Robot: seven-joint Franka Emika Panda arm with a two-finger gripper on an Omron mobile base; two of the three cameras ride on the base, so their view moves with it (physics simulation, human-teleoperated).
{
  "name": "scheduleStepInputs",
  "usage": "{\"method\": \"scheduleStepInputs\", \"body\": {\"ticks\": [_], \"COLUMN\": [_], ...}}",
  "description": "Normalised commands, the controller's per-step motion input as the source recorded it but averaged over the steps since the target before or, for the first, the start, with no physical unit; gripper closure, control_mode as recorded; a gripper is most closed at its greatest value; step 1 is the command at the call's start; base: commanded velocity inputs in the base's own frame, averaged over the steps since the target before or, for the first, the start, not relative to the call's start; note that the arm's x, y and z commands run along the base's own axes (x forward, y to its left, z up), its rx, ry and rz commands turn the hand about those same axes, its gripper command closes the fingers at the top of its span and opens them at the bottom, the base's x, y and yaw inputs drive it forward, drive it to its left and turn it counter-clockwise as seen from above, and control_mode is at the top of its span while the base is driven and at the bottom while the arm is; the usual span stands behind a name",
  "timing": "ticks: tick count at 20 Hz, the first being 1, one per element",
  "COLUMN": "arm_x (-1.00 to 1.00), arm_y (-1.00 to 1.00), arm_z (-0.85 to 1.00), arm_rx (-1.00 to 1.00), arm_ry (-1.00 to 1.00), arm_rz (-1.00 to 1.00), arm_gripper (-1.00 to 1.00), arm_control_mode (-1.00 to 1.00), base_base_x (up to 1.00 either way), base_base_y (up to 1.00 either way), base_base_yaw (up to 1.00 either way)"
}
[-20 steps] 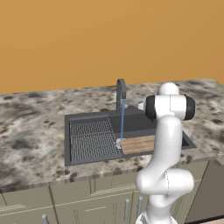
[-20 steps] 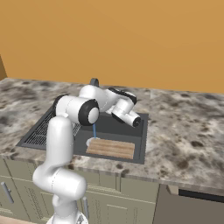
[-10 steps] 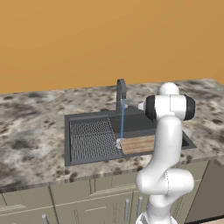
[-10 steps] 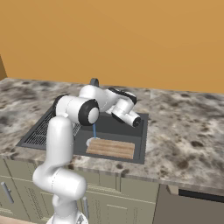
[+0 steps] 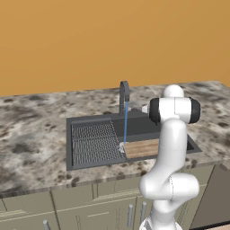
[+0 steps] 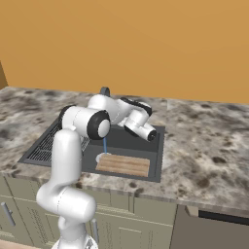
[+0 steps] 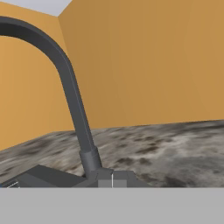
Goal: Turn on the sink faucet with hot water and rinse the cutting board for ten seconds, then turn off the faucet. Push the cutting board to reach the water if necessary.
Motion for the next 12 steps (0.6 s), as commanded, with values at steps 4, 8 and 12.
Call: {"method": "scheduleStepInputs", "body": {"ticks": [4, 8, 12], "arm_x": [0.0, 0.0, 0.0], "arm_y": [0.0, 0.0, 0.0], "arm_z": [0.0, 0.0, 0.0], "arm_rx": [0.0, 0.0, 0.0], "arm_ry": [0.0, 0.0, 0.0], "arm_rz": [0.0, 0.0, 0.0], "arm_gripper": [1.0, 1.0, 1.0], "arm_control_mode": [-1.0, -1.0, -1.0], "base_base_x": [0.0, 0.0, 0.0], "base_base_y": [0.0, 0.0, 0.0], "base_base_yaw": [0.0, 0.0, 0.0]}}
